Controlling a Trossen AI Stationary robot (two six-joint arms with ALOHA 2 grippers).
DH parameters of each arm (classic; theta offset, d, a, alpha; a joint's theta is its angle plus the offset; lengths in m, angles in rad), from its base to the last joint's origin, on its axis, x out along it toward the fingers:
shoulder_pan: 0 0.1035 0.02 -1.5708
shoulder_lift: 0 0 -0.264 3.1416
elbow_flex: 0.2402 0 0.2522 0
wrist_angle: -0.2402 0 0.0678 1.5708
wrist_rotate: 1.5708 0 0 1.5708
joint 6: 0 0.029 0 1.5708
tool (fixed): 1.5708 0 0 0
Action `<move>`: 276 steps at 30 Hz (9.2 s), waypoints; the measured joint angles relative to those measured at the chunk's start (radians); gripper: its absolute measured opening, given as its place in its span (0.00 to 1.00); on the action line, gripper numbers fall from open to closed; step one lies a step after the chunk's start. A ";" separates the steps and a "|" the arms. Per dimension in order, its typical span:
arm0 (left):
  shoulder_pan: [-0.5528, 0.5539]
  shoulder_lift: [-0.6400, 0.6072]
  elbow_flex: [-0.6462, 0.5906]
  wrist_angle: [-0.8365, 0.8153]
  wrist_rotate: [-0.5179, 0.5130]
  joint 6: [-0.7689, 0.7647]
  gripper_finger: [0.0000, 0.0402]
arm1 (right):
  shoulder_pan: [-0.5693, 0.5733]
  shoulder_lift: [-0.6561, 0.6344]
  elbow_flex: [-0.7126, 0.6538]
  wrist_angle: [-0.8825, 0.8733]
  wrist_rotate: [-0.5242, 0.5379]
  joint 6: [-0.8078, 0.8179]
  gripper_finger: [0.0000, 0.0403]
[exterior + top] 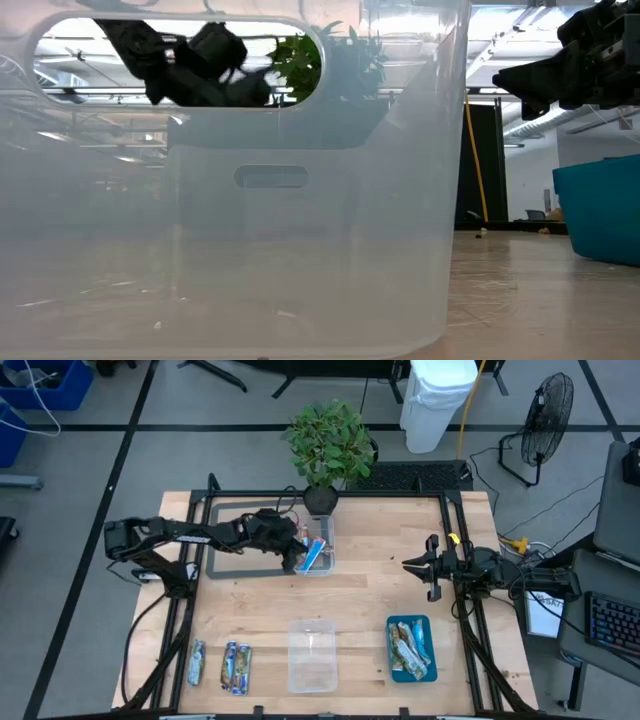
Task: Pick and place Granola Bars by type
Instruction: Put the blue granola bar into the bottom transparent bin
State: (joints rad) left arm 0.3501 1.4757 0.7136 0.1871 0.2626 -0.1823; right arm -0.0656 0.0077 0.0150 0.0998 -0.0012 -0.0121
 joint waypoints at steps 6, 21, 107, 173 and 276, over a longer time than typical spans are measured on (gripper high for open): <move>-0.036 -0.169 0.001 -0.082 0.025 0.078 0.02 | 0.000 0.000 0.000 0.000 0.000 0.000 0.11; -0.120 -0.461 0.000 -0.382 -0.177 0.130 0.08 | 0.000 0.000 0.000 0.000 0.000 0.000 0.11; -0.814 0.029 0.001 -1.065 -0.266 -1.377 0.05 | 0.000 0.000 0.000 0.000 0.000 0.000 0.11; -0.755 -0.088 -0.017 -0.877 -0.394 -1.242 0.02 | 0.000 0.000 0.000 0.000 0.000 0.000 0.11; -0.595 0.013 0.076 -0.039 -0.061 -0.508 0.00 | 0.000 0.000 0.000 0.000 0.000 0.000 0.11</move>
State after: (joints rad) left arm -0.2445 1.4883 0.7891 0.1486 0.2011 -0.6904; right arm -0.0657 0.0076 0.0148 0.1000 -0.0012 -0.0121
